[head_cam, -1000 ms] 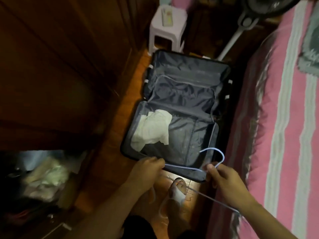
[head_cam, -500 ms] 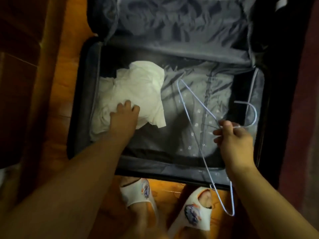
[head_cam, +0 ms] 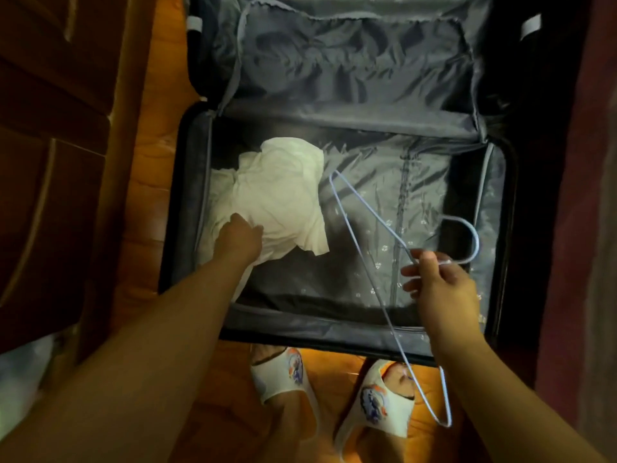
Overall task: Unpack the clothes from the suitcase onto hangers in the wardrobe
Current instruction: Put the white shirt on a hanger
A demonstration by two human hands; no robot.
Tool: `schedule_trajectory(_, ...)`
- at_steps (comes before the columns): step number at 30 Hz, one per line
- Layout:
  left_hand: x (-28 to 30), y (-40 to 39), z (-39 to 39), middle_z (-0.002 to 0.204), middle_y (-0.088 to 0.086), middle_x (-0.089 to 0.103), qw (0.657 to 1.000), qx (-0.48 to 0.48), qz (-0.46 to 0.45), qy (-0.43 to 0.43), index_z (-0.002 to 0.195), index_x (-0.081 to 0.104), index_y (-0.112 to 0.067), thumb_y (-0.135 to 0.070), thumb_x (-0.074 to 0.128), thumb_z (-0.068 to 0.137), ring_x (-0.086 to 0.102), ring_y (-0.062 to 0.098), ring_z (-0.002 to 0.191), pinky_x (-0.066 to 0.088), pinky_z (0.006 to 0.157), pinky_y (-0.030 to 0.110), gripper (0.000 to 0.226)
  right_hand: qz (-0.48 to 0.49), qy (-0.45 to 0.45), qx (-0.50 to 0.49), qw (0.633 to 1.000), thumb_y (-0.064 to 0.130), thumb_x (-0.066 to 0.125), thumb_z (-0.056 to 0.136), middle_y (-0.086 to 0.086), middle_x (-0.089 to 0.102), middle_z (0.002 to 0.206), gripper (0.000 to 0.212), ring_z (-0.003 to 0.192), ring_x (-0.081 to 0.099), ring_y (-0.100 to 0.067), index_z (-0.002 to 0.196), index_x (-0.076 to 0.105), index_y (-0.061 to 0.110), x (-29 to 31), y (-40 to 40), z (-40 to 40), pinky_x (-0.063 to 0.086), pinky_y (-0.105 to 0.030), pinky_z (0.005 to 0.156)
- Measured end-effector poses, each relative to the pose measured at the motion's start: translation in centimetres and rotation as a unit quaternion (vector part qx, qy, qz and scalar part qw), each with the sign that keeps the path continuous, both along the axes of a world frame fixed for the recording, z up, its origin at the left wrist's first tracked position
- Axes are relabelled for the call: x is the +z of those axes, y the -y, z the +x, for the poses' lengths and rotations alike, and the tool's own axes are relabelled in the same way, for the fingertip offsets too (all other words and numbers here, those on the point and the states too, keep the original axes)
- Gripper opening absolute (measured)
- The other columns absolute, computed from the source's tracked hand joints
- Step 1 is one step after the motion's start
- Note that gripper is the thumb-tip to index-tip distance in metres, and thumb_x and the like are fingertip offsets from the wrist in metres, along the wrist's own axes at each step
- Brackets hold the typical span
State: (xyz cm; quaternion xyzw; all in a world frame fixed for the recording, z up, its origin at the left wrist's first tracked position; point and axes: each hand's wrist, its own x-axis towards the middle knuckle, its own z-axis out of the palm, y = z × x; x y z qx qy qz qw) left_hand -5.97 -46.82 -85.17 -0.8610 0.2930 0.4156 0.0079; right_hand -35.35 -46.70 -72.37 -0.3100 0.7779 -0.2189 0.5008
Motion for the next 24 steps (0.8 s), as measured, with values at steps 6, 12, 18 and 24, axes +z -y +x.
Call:
schedule_trajectory(6, -5.2, 1.1, 0.1, 0.137, 0.017, 0.059, 0.995, 0.087, -0.043, 0.024, 0.131, 0.059, -0.001, -0.026, 0.057, 0.102, 0.057, 0.034, 0.120, 0.044, 0.098, 0.034, 0.038, 0.019, 0.023, -0.050, 0.998, 0.030, 0.044, 0.105, -0.003, 0.069, 0.089, 0.025, 0.070, 0.061, -0.011, 0.107, 0.066, 0.017, -5.7, 2.2, 1.8, 0.050, -0.027, 0.067)
schedule_trajectory(12, -0.2, 0.3, -0.3, 0.080, 0.004, 0.054, 0.985, 0.137, -0.101, -0.023, 0.074, 0.049, -0.010, -0.012, 0.059, 0.097, 0.053, 0.023, 0.084, 0.045, 0.070, 0.029, 0.025, 0.019, 0.032, -0.051, 0.998, 0.032, 0.044, 0.105, -0.004, 0.070, 0.088, 0.026, 0.070, 0.061, -0.014, 0.099, 0.067, 0.023, -1.9, 1.3, 1.6, 0.051, -0.031, 0.069)
schedule_trajectory(18, 17.1, -0.1, -4.1, 0.070, -0.001, 0.042, 0.961, 0.177, -0.171, -0.126, 0.071, 0.041, -0.017, -0.010, 0.060, 0.098, 0.045, 0.018, 0.073, 0.036, 0.047, 0.014, 0.034, 0.017, 0.026, -0.012, 0.999, 0.030, 0.047, 0.104, -0.004, 0.070, 0.084, 0.026, 0.066, 0.060, -0.016, 0.102, 0.069, 0.015, 10.2, 1.9, 0.6, 0.045, -0.033, 0.065)
schedule_trajectory(24, 44.6, 1.0, -5.4, 0.076, 0.009, 0.042, 0.909, 0.180, -0.309, -0.213, 0.072, 0.042, -0.016, -0.003, 0.058, 0.095, 0.041, 0.017, 0.070, 0.034, 0.061, 0.026, 0.031, -0.036, 0.031, 0.077, 0.996, 0.026, 0.054, 0.101, -0.003, 0.068, 0.086, 0.016, 0.066, 0.062, -0.011, 0.100, 0.067, 0.017, 30.2, 4.5, -1.0, 0.050, -0.030, 0.073)
